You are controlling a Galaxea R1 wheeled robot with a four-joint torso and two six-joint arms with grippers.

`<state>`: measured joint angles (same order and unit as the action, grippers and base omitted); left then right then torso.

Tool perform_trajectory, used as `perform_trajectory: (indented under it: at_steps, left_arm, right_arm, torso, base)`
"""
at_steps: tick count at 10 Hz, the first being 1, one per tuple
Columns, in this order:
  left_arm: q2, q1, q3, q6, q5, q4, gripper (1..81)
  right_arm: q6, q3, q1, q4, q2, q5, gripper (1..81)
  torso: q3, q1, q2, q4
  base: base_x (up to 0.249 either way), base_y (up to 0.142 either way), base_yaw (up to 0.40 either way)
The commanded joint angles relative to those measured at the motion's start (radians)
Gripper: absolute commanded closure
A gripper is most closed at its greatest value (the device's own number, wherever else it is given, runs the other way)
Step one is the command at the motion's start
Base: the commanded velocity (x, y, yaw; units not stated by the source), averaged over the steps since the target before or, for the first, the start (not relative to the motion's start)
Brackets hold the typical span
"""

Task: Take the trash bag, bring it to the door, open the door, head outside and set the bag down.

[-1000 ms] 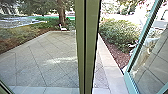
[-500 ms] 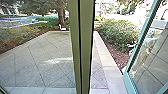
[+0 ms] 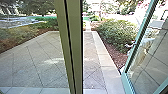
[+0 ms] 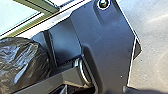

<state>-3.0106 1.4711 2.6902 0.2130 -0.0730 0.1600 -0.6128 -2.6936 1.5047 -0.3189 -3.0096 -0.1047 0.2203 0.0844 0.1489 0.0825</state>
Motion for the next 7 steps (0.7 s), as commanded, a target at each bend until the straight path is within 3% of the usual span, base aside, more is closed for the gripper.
perform_trajectory:
  at_steps: [1,7]
  left_arm:
    - [0.001,-0.034,-0.004,0.008,0.062,-0.010,81.1]
    - [-0.001,-0.034,-0.004,0.008,0.062,-0.013,81.1]
  right_arm:
    - [0.002,0.003,-0.031,-0.008,0.004,0.048,1.0]
    - [0.013,0.002,-0.027,-0.006,-0.001,0.049,1.0]
  torso:
    - [0.000,0.000,0.000,0.000]
    - [0.000,0.000,0.000,0.000]
  base:
    - [0.000,-0.128,0.000]
    - [0.000,-0.138,0.000]
